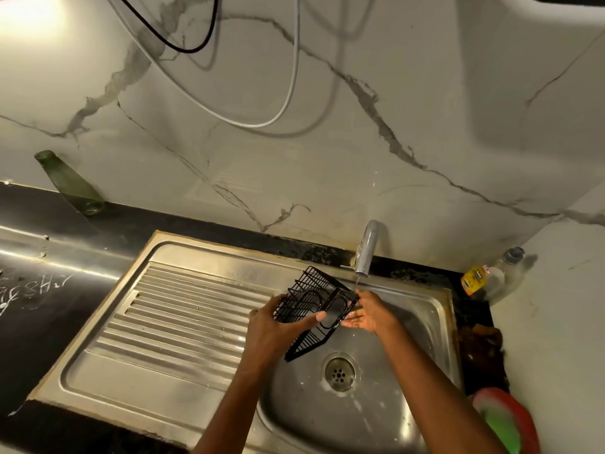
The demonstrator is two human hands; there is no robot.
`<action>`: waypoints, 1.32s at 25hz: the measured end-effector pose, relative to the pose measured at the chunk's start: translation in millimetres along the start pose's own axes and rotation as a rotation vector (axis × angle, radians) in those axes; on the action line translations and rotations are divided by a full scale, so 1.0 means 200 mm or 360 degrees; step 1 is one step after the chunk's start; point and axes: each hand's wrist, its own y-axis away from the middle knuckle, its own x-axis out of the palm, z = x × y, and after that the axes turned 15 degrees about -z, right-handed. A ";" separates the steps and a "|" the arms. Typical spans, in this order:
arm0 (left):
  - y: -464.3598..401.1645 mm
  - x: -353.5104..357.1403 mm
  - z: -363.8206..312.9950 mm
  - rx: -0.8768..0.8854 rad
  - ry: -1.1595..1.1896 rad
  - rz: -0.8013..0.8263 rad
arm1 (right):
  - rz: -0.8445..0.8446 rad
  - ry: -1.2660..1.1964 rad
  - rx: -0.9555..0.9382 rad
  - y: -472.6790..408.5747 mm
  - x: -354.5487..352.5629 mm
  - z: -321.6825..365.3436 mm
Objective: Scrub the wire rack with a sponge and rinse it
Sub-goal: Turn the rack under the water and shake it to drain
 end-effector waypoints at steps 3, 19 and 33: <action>0.00 0.08 -0.04 0.0181 -0.0156 -0.0016 | 0.0023 0.0012 0.0136 -0.05 -0.02 -0.07; -0.03 0.22 -0.08 0.0385 -0.0585 -0.0338 | -0.0051 0.0026 0.0440 -0.14 0.10 -0.17; -0.03 0.28 -0.07 0.0355 -0.0689 -0.0343 | -0.0080 0.0054 0.0389 -0.09 0.08 -0.16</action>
